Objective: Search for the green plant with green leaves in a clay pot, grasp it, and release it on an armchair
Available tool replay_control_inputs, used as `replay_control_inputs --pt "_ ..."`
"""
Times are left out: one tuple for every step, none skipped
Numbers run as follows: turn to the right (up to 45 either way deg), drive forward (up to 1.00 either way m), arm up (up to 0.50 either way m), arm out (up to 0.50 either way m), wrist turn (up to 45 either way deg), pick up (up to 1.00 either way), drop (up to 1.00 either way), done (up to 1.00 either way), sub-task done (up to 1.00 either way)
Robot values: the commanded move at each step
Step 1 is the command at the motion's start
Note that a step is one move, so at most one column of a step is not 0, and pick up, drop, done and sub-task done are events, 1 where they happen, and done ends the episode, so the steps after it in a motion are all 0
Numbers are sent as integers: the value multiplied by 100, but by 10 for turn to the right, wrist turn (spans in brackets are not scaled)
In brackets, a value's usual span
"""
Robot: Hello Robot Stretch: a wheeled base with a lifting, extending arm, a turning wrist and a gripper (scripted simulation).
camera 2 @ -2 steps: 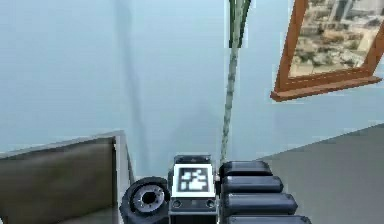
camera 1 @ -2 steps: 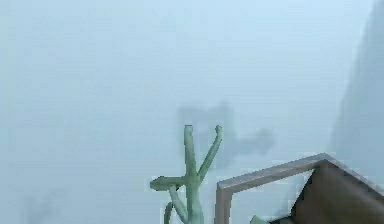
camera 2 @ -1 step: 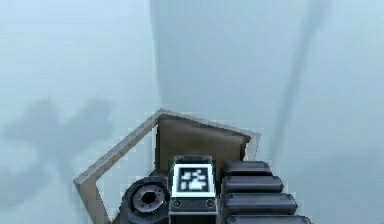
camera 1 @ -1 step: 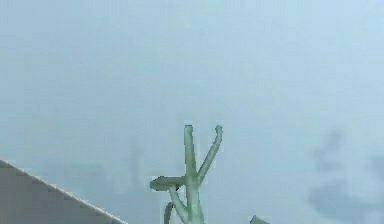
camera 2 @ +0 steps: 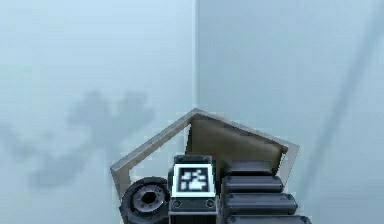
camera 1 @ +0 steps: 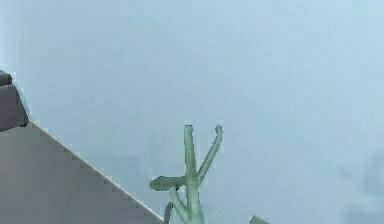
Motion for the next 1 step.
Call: replay_control_inputs --pt "0 0 0 46 0 0 0 0 0"
